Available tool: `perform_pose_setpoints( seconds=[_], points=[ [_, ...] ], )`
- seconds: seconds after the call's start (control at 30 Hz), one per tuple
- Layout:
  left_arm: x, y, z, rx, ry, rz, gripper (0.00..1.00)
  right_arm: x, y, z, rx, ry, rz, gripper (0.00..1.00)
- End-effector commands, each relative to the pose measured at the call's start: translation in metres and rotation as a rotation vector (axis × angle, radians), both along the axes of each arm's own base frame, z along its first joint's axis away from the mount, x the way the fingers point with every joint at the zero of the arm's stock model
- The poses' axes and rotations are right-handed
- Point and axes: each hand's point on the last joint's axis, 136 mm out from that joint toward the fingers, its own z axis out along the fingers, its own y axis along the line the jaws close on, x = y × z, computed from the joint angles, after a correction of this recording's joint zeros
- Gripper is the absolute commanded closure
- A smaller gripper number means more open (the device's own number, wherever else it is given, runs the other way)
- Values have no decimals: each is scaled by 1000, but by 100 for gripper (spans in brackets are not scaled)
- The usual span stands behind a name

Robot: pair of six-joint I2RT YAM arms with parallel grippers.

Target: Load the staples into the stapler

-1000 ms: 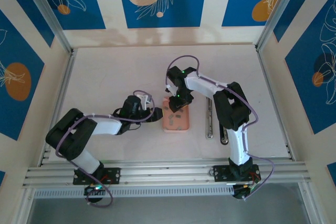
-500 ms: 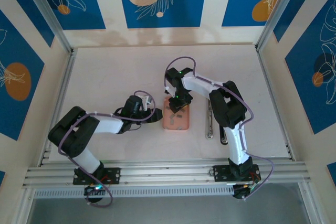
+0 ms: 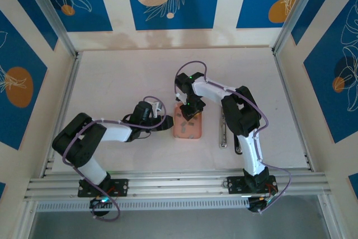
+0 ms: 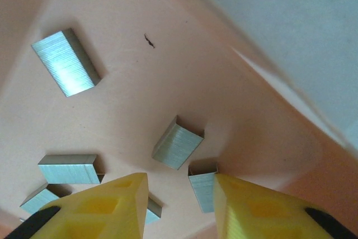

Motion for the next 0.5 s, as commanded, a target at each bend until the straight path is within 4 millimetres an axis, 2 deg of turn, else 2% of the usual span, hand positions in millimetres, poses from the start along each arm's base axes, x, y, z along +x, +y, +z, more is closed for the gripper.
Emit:
perform_pose_setpoints(
  seconds=[0.0, 0.27, 0.47],
  points=[
    [0, -2, -4, 26, 0, -11, 48, -5, -3, 2, -35, 21, 19, 62],
    [-2, -7, 9, -23, -31, -32, 45, -2, 17, 39, 74, -39, 38, 55],
    [0, -7, 26, -60, -76, -17, 39, 1, 15, 54, 67, -68, 57, 51]
  ],
)
